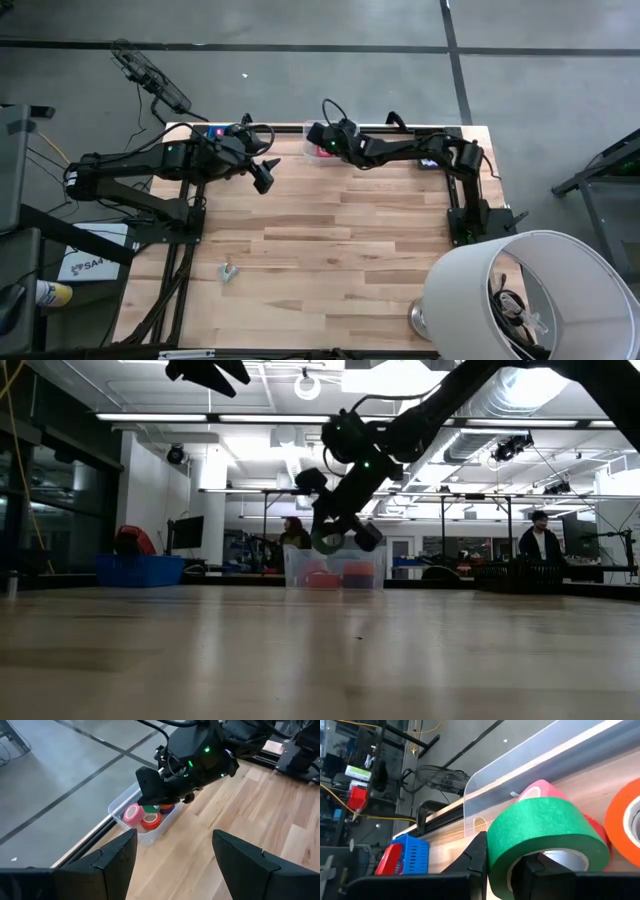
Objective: Pick and place Stapler, Stapler remover, tape
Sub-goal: Put the green tape into the transparent bin
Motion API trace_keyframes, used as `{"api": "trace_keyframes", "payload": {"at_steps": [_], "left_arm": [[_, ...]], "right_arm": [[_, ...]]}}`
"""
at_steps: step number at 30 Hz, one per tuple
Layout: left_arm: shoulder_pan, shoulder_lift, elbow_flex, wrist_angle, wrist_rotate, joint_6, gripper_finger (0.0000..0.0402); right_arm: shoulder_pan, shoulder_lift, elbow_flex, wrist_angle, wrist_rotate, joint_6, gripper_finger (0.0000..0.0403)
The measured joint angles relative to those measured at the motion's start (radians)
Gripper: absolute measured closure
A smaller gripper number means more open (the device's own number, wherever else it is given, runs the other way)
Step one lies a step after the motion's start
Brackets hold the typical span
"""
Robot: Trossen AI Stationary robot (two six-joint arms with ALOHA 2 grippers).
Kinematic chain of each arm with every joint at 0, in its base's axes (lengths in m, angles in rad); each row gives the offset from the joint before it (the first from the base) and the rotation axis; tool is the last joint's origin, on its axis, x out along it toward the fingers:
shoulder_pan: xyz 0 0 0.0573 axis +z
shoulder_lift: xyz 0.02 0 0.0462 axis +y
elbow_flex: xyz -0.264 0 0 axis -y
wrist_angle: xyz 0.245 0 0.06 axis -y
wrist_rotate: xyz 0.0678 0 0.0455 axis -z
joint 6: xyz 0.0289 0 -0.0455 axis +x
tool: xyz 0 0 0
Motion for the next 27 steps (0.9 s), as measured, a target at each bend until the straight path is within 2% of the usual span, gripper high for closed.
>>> {"api": "trace_keyframes", "payload": {"at_steps": [3, 6, 19, 23, 27], "left_arm": [[0.000, 0.000, 0.000, 0.000, 0.003, 0.000, 0.0147], [0.000, 0.000, 0.000, 0.000, 0.006, 0.000, 0.0147], [0.000, -0.025, -0.001, -0.040, 0.032, -0.041, 0.0147], [0.000, -0.049, -0.001, -0.059, 0.025, -0.053, 0.0147], [0.000, -0.073, -0.001, -0.068, 0.025, -0.068, 0.0147]], "right_arm": [[0.000, 0.002, 0.000, 0.003, -0.007, 0.000, 0.0363], [0.000, 0.002, 0.000, 0.010, -0.020, 0.000, 0.0348], [0.000, 0.002, -0.001, 0.018, -0.049, -0.033, 0.0211], [-0.005, 0.002, -0.001, 0.020, -0.059, -0.035, 0.0194], [-0.027, 0.002, -0.001, 0.018, -0.115, -0.023, 0.0190]]}}
